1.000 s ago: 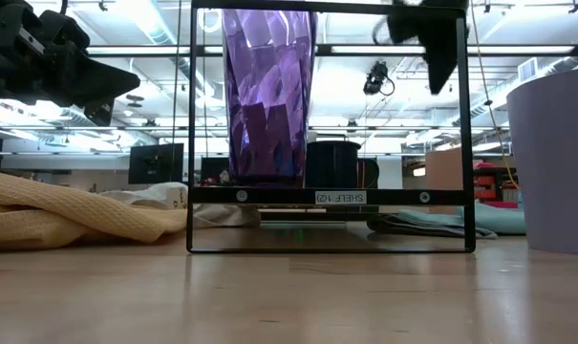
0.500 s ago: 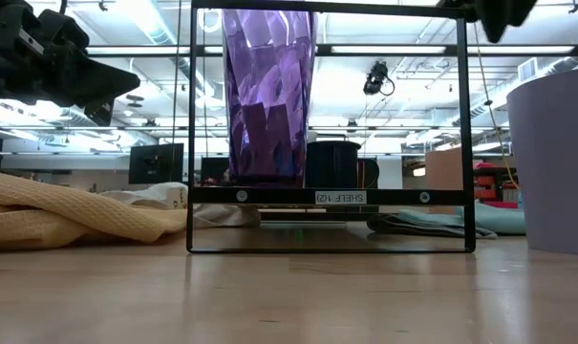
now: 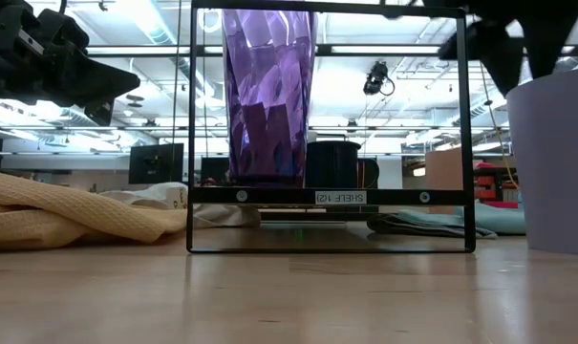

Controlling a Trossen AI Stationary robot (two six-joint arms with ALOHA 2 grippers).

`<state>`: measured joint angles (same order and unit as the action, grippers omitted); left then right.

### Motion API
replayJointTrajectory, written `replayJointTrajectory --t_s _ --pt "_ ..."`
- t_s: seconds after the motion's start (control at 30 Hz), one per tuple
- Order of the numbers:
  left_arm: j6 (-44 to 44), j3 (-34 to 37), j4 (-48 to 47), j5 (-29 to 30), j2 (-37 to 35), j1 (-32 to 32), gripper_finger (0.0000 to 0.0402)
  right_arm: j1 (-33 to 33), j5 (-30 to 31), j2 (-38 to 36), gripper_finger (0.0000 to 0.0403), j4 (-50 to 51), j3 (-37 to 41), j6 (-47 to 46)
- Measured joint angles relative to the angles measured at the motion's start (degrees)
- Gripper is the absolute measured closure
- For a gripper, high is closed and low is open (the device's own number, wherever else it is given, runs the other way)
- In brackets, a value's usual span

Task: Stack small to large cups/mugs on shelf
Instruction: Put the purple cup on the shelf

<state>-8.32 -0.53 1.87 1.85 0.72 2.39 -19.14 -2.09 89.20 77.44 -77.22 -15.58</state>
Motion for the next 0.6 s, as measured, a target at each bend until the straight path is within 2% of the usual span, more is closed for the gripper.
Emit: replayJointTrajectory --t_s 0.43,0.53,0.6 --pt "-0.04 0.01 0.0 -0.02 0.0 0.0 0.0367 0.36 -0.43 -0.4 0.024 -6.46 6.66 -4.82" --pt "-0.04 0.01 0.0 -0.02 0.0 0.0 0.0366 0.38 0.3 -0.41 0.0274 -5.82 6.66 -5.94" --pt "-0.03 0.0 0.0 -0.02 0.0 0.0 0.0363 0.36 0.1 -0.41 0.033 -5.02 6.66 -5.91"
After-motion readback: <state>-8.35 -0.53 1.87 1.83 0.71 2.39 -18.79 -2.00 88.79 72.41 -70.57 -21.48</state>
